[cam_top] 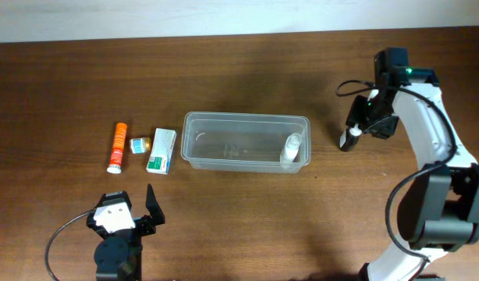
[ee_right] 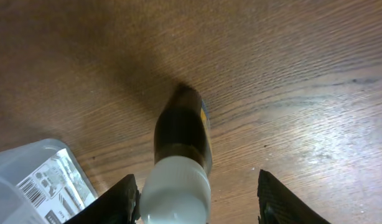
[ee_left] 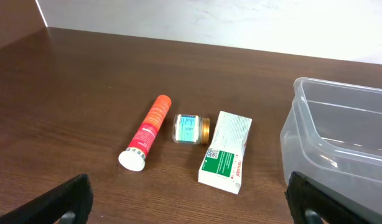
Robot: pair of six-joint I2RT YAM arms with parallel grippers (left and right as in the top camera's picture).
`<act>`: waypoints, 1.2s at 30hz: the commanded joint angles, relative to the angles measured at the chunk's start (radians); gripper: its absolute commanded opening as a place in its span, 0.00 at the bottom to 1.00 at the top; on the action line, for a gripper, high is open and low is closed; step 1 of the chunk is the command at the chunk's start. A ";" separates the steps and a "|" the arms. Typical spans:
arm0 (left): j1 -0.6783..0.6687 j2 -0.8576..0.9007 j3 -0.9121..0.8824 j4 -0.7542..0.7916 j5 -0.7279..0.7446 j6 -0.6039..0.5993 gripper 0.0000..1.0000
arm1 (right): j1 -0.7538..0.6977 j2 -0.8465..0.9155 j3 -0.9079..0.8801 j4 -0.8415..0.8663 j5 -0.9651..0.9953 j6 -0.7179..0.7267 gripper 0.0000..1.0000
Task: Pack container
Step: 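Move right gripper back and grasp the dark bottle, then carry the dark bottle into the container and release it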
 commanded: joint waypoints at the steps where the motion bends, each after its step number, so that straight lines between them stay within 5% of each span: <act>1: 0.007 -0.005 -0.005 0.002 0.007 0.002 1.00 | 0.007 0.026 -0.007 0.007 -0.009 0.001 0.48; 7: 0.007 -0.005 -0.005 0.002 0.007 0.002 1.00 | 0.007 0.026 -0.007 0.010 -0.009 0.001 0.39; 15: 0.007 -0.005 -0.005 0.002 0.007 0.002 1.00 | 0.007 0.018 0.017 -0.033 -0.009 0.001 0.11; 23: 0.007 -0.005 -0.005 0.002 0.007 0.002 1.00 | 0.124 -0.201 0.223 -0.275 -0.009 0.001 0.09; 29: 0.007 -0.005 -0.005 0.002 0.007 0.002 1.00 | 0.418 -0.439 0.281 -0.312 0.130 0.126 0.09; 36: 0.007 -0.005 -0.005 0.002 0.007 0.002 1.00 | 0.631 -0.334 0.216 -0.204 0.150 0.264 0.10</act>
